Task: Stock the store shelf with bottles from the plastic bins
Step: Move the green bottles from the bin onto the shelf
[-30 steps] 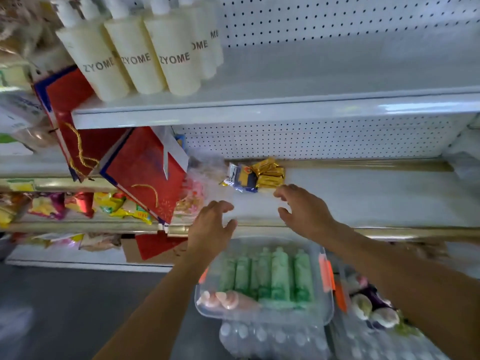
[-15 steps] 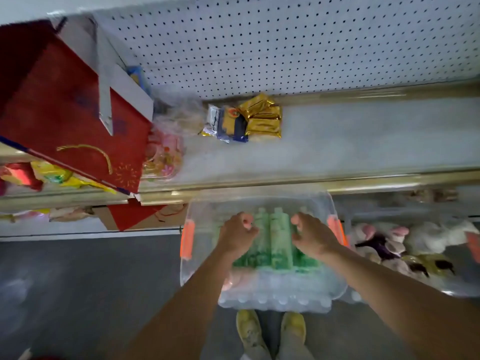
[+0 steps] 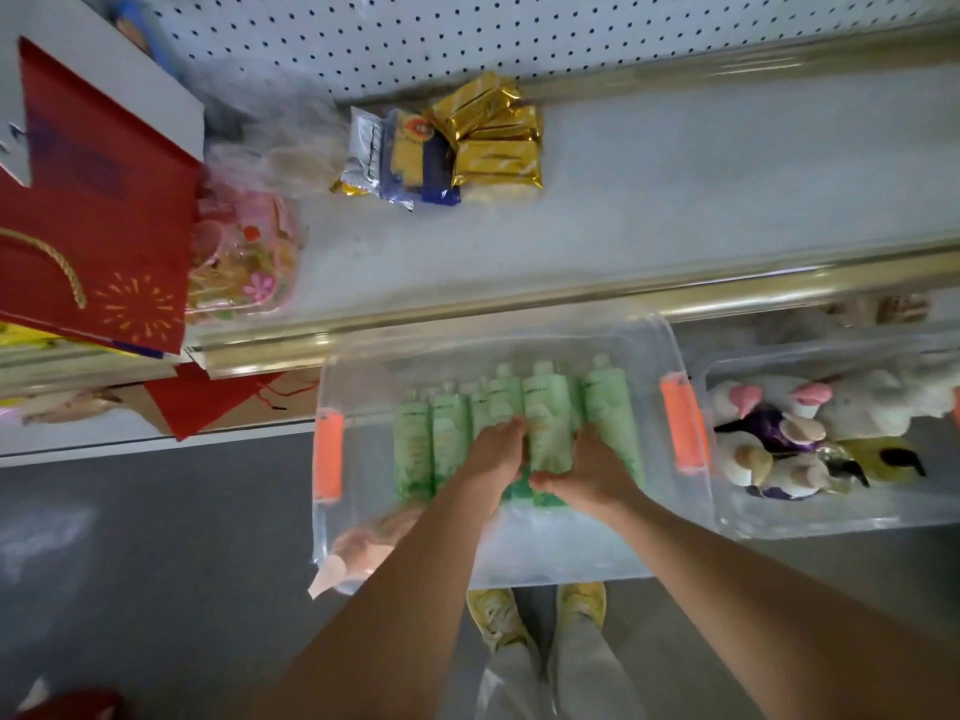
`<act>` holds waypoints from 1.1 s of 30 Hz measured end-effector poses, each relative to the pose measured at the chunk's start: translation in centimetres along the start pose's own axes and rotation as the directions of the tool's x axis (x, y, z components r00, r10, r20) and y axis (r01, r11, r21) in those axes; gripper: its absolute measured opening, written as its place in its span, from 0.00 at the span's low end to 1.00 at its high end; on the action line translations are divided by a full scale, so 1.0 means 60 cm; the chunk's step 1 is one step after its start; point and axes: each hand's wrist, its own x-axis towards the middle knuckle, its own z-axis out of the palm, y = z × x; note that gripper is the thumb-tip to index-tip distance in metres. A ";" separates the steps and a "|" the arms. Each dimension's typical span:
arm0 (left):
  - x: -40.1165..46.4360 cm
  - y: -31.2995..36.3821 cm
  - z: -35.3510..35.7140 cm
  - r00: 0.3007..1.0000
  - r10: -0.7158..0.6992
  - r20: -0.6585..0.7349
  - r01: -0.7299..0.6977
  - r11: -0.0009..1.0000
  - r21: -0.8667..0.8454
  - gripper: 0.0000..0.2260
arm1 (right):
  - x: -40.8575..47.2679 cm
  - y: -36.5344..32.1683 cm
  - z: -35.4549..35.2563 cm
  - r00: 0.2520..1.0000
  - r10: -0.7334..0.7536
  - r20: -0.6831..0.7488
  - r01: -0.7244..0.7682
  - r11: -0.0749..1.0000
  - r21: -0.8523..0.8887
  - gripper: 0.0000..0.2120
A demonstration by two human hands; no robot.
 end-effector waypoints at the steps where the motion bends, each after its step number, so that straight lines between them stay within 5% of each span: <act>1: 0.002 0.001 0.001 1.000 -0.012 0.007 0.012 0.999 -0.037 0.17 | 0.003 0.000 0.006 1.000 0.004 -0.011 -0.004 1.000 -0.015 0.55; 6: 0.005 0.003 0.000 0.997 0.006 0.075 -0.002 0.998 -0.058 0.12 | 0.008 0.000 0.018 0.998 0.058 -0.027 -0.058 0.998 -0.023 0.51; 9: 0.004 0.006 -0.005 0.996 0.038 0.081 -0.038 0.999 -0.012 0.11 | 0.002 0.000 0.002 0.995 0.078 0.068 -0.090 0.974 0.208 0.36; 13: -0.011 0.024 -0.021 0.996 0.058 0.072 -0.044 0.983 -0.181 0.16 | -0.033 0.002 -0.028 0.976 0.025 0.217 -0.118 0.897 0.427 0.26; 19: -0.071 0.090 -0.079 0.973 0.215 0.078 -0.193 0.956 -0.222 0.24 | -0.095 -0.036 -0.084 0.949 -0.147 0.278 -0.051 0.800 0.598 0.31; 26: -0.186 0.179 -0.133 0.877 0.481 -0.011 -0.464 0.840 -0.280 0.21 | -0.165 -0.104 -0.148 0.951 -0.299 0.079 0.204 0.798 0.567 0.29; 33: -0.333 0.260 -0.187 0.701 0.703 -0.119 -0.708 0.669 -0.227 0.23 | -0.255 -0.174 -0.223 0.894 -0.411 -0.176 0.443 0.763 0.470 0.25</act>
